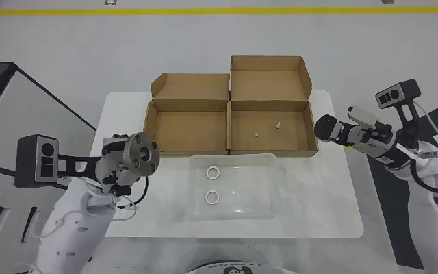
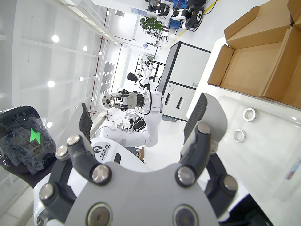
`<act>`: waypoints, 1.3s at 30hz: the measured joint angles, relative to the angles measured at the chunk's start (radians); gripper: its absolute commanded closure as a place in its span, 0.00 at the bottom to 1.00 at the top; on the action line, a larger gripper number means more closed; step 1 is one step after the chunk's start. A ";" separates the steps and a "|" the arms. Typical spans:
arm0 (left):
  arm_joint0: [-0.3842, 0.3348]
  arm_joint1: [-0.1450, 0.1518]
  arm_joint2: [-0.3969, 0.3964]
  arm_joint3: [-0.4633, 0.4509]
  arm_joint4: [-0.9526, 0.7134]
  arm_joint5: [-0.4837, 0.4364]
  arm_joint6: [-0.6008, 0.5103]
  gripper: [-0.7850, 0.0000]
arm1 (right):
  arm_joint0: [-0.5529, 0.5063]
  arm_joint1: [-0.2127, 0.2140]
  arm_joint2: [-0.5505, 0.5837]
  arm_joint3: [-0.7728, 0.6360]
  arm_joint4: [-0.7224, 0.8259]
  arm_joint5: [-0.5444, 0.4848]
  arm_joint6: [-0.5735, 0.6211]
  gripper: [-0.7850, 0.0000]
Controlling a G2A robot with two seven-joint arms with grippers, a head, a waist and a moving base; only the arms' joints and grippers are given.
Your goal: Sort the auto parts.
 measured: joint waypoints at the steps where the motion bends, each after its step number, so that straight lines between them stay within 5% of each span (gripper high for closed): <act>1: 0.005 -0.002 0.008 0.001 -0.025 0.000 0.012 1.00 | 0.000 0.000 0.000 0.000 0.000 0.000 0.000 0.00; 20: 0.032 -0.031 0.011 0.012 -0.291 0.003 -0.039 1.00 | 0.000 0.000 0.000 0.000 0.000 0.000 0.000 0.00; 39: 0.009 -0.040 -0.008 0.013 -0.035 0.000 -0.079 1.00 | 0.000 0.000 0.000 0.000 0.000 0.000 0.000 0.00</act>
